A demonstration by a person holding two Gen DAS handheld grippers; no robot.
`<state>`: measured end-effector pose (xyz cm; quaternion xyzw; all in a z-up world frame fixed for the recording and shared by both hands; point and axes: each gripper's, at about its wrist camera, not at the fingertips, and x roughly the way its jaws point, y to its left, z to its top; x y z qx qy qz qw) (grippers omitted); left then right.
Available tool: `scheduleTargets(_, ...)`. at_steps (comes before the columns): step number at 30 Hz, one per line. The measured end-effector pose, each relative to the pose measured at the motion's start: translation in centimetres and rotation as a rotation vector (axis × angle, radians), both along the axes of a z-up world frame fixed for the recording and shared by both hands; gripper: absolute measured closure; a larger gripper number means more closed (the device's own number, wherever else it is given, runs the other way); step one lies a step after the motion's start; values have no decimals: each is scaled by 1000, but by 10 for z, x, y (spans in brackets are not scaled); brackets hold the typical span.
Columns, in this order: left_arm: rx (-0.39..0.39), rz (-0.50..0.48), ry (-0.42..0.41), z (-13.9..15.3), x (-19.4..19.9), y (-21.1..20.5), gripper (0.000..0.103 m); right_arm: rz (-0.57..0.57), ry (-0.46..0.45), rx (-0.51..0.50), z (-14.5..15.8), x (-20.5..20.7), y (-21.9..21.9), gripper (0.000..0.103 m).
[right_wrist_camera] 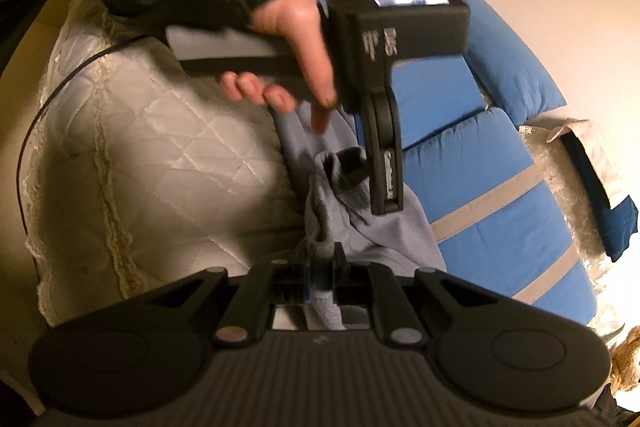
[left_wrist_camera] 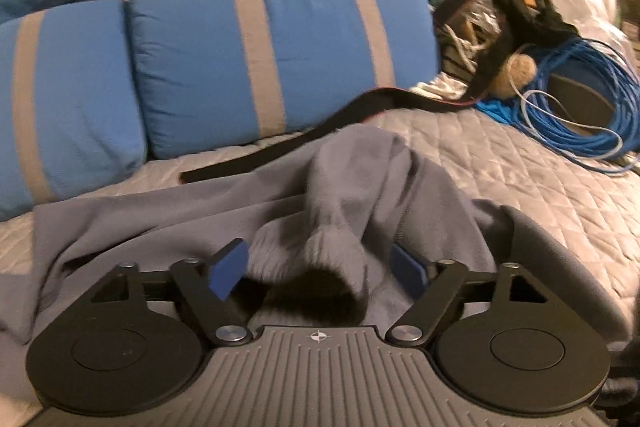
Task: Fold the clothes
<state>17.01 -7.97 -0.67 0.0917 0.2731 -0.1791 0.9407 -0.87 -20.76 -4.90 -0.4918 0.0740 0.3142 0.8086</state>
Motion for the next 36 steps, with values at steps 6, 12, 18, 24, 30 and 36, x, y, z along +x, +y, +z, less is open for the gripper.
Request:
scheduleTargets(6,-124,42,27,24,18,23,93,-46,-7,41,8,3,-5,93)
scheduleTargets(12,-282,151,-29,84,37,55,94,-179,0,182,36,0,-22,93)
scheduleTargets(18,-401,151,-100,145,61,42,94,-438,-20,468,81,-6,-52,94)
scheduleTargets(24,-400,54,-206,203,79,-27,94,-614,9,732,124,-10,-96,96)
scheduleTargets(30,-341,-56,-285,224,88,-127,94,-774,-8,892,142,-12,-145,96)
scheduleTargets(36,-261,-140,-294,211,102,-214,94,-921,69,996,137,2,-198,96)
